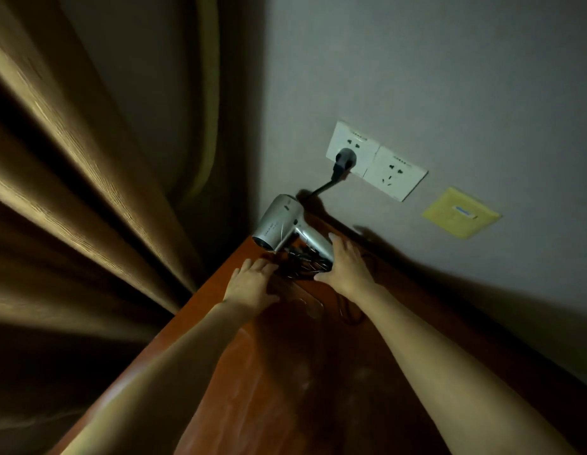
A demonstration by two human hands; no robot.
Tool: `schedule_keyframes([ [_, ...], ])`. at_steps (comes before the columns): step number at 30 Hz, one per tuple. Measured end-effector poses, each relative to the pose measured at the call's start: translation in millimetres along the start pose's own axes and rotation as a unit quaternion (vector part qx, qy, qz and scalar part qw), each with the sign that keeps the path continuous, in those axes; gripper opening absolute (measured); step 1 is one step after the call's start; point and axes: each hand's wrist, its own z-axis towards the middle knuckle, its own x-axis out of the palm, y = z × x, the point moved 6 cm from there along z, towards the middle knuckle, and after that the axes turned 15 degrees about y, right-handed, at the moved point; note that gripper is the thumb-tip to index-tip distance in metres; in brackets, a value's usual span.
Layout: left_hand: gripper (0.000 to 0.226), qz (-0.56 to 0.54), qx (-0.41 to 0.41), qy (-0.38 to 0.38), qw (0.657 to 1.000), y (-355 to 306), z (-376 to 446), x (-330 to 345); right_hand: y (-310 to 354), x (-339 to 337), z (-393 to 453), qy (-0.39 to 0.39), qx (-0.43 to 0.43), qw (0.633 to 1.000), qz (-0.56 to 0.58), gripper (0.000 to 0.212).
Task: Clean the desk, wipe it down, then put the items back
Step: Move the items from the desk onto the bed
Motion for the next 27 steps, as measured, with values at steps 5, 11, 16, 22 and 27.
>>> schedule_keyframes([
  [5,0.059,0.004,0.001,0.007,1.0,6,10,6,-13,6,24,0.018,0.008,1.0,0.02,0.107],
  [11,0.036,-0.036,0.016,0.036,0.999,1,5,16,-28,19,22,0.044,0.003,0.991,0.128,0.081],
  [16,0.008,-0.18,0.023,0.078,0.98,6,-29,26,-35,31,-6,0.03,0.012,0.98,0.196,0.072],
  [22,0.011,-0.315,-0.005,0.04,0.948,14,-86,36,-80,59,-95,-0.03,0.037,0.924,0.379,0.064],
  [27,0.006,-0.332,0.028,0.04,0.942,-49,-124,36,-124,63,-211,-0.156,0.078,0.855,0.489,0.062],
])
